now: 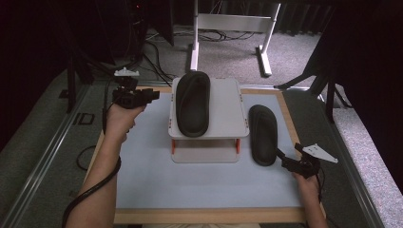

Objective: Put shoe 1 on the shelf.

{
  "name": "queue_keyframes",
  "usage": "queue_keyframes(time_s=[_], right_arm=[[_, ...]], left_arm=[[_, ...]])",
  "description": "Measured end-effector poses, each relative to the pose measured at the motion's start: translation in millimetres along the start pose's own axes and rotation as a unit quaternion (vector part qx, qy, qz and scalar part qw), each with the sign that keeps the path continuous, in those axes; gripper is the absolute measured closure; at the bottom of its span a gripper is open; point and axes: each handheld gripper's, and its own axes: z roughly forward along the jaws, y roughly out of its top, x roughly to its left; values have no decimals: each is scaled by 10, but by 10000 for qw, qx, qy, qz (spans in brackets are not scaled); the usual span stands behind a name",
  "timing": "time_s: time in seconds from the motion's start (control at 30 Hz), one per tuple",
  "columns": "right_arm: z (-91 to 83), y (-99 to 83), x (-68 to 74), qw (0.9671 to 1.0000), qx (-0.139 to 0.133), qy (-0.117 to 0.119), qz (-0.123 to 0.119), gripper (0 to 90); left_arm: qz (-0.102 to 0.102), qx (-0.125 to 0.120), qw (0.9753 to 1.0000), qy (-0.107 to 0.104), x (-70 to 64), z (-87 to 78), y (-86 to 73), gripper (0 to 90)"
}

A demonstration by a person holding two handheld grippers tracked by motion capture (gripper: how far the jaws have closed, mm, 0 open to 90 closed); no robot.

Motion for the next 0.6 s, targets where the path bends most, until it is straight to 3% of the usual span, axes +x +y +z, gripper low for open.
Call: queue_keyframes(time_s=[0.27, 0.37, 0.5, 0.57, 0.6], right_arm=[[1, 0, -2, 10000, 2, -4, 3, 139], [1, 0, -3, 10000, 1, 0, 10, 140], [2, 0, -2, 10000, 6, -4, 5, 139], [4, 1, -3, 10000, 13, -2, -2, 139], [2, 1, -2, 10000, 13, 1, 12, 139]], left_arm=[[18, -209, 9998, -63, 68, -71, -261, 650], [149, -188, 9997, -3, 67, -78, -360, 650], [145, -167, 9998, 15, 72, -86, -493, 650], [276, -183, 9993, 147, 58, -100, -557, 651], [230, -200, 9995, 58, 68, -103, -591, 651]])
